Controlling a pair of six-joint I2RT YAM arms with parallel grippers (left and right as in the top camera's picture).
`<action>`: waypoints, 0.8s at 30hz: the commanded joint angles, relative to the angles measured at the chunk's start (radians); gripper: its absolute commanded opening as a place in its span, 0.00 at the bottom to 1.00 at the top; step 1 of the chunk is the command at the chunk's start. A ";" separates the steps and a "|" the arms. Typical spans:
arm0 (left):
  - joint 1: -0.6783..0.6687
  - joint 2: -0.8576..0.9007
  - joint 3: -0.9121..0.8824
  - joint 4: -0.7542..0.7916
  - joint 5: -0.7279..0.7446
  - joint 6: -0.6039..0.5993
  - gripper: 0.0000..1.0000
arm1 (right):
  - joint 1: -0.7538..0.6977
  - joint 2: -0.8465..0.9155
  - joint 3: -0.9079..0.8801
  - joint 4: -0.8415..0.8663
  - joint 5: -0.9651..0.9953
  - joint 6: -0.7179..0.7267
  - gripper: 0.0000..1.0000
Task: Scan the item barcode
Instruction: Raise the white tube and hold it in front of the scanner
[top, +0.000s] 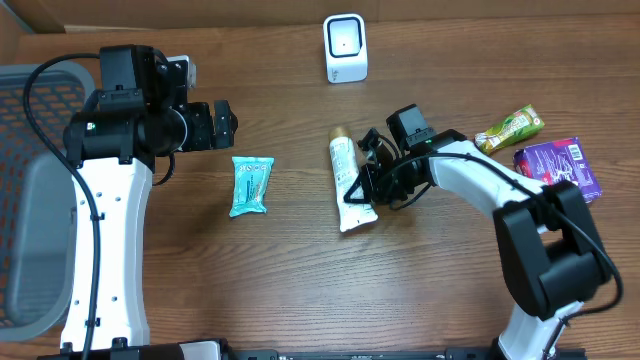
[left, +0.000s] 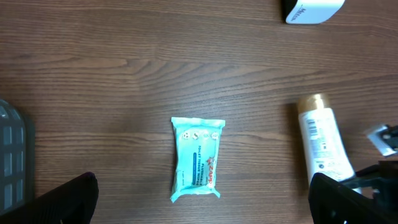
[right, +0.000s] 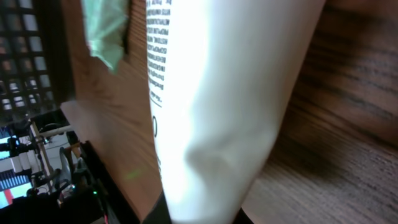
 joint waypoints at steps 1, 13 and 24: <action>-0.006 0.003 0.019 0.000 0.008 0.025 1.00 | -0.008 -0.143 0.070 0.016 -0.057 -0.031 0.04; -0.006 0.003 0.019 0.000 0.008 0.025 1.00 | -0.009 -0.441 0.070 0.019 -0.061 -0.106 0.04; -0.006 0.003 0.019 -0.001 0.008 0.025 1.00 | -0.009 -0.607 0.070 0.026 -0.062 -0.104 0.04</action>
